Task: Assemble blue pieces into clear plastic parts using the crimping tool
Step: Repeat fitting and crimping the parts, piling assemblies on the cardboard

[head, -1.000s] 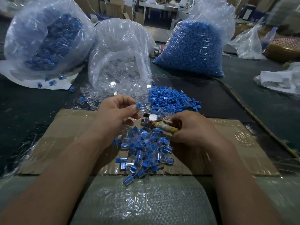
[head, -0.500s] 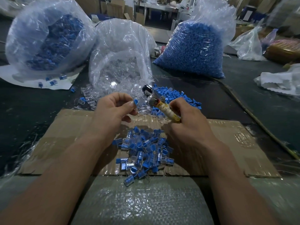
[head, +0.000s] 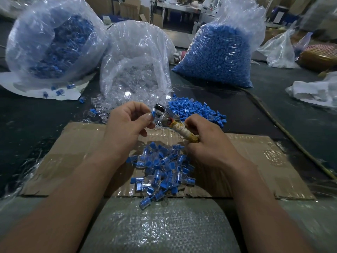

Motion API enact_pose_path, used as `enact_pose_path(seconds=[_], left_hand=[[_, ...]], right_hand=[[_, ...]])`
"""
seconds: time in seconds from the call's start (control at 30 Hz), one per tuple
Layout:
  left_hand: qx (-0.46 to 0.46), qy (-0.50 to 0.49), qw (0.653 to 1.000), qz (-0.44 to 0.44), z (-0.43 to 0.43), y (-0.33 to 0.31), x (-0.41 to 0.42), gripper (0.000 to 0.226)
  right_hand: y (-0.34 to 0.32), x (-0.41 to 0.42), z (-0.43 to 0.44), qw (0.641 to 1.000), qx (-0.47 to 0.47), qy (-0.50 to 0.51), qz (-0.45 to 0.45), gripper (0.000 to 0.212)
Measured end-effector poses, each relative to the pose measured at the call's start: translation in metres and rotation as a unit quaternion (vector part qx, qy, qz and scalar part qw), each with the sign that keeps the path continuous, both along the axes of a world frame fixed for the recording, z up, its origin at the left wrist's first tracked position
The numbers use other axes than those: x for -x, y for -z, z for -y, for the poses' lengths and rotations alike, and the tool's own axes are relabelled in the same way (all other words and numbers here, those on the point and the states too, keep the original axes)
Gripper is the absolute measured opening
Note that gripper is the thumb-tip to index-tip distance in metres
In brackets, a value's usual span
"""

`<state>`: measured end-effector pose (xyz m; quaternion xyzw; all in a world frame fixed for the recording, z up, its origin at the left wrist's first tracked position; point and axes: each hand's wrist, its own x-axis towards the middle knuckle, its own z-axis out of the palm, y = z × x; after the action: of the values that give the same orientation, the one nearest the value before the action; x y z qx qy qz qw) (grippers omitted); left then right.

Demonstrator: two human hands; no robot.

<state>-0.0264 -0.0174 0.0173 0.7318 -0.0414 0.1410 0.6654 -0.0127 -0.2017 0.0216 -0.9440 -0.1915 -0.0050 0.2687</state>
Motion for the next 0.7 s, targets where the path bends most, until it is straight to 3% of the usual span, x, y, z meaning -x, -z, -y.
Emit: enact_pose_path(seconds=[0.7], left_hand=[[-0.056,-0.028,0.998,0.026,0.0000,0.0011,0.0020,0.024]], right_hand=[[-0.0051,0.0031,-0.0060,1.000,0.004,0.017,0.022,0.027]])
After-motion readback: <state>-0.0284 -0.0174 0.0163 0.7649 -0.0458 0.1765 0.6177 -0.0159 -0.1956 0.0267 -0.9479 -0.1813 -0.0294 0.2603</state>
